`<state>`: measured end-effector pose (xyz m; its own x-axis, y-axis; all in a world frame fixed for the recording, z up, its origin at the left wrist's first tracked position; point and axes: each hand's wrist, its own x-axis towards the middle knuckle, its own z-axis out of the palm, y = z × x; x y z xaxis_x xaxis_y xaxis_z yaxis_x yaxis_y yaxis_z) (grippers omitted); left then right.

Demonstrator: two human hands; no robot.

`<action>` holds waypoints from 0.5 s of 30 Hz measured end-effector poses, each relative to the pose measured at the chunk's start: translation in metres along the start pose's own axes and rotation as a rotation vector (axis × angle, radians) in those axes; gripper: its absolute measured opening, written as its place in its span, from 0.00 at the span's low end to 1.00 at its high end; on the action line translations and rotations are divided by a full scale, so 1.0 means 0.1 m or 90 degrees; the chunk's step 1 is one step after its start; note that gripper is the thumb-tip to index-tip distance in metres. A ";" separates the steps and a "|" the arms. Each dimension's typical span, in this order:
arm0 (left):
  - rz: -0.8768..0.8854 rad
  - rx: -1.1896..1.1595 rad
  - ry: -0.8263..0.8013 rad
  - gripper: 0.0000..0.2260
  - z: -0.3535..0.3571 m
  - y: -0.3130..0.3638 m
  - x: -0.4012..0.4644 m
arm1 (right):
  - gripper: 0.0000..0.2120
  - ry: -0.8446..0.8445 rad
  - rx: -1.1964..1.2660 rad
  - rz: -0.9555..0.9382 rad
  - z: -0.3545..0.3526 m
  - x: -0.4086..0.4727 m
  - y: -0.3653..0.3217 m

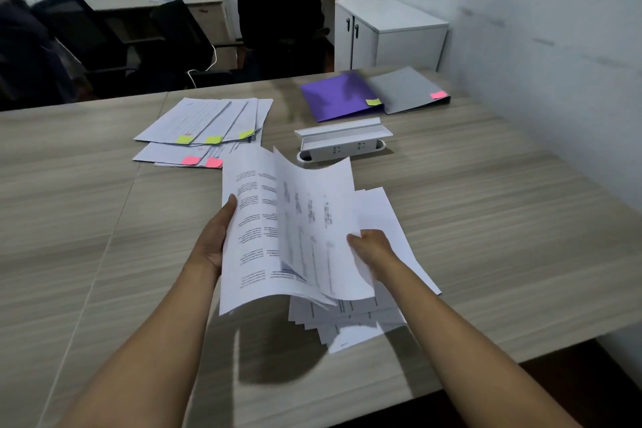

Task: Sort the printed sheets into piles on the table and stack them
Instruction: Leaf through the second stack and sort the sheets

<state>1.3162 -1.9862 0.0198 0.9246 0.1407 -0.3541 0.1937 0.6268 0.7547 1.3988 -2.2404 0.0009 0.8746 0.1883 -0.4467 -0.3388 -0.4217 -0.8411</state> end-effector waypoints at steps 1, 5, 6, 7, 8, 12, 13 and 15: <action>0.001 -0.002 0.002 0.21 -0.01 0.01 0.00 | 0.08 0.029 -0.051 -0.003 -0.07 0.01 0.03; 0.003 -0.003 0.016 0.23 -0.03 0.04 -0.02 | 0.17 0.129 -0.229 0.001 -0.27 0.12 0.22; 0.002 -0.003 0.016 0.23 -0.04 0.05 -0.03 | 0.15 0.140 -0.266 0.002 -0.30 0.13 0.24; 0.002 -0.005 0.014 0.23 -0.04 0.05 -0.03 | 0.09 0.142 -0.301 0.010 -0.31 0.12 0.25; 0.002 -0.008 0.010 0.23 -0.04 0.05 -0.03 | 0.06 0.142 -0.340 0.016 -0.31 0.11 0.26; 0.001 -0.005 -0.005 0.24 -0.01 0.03 -0.03 | 0.25 0.244 -0.480 -0.085 -0.14 0.02 0.16; 0.000 -0.005 -0.010 0.25 0.01 0.02 -0.03 | 0.23 0.213 -0.426 -0.118 -0.06 -0.01 0.08; -0.007 -0.010 -0.023 0.25 0.03 0.00 -0.03 | 0.23 0.039 -0.219 -0.071 0.07 -0.06 -0.10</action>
<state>1.3147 -1.9892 0.0223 0.9336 0.1060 -0.3421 0.1993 0.6399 0.7421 1.3943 -2.2311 0.0096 0.9226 0.2004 -0.3297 -0.1130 -0.6769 -0.7274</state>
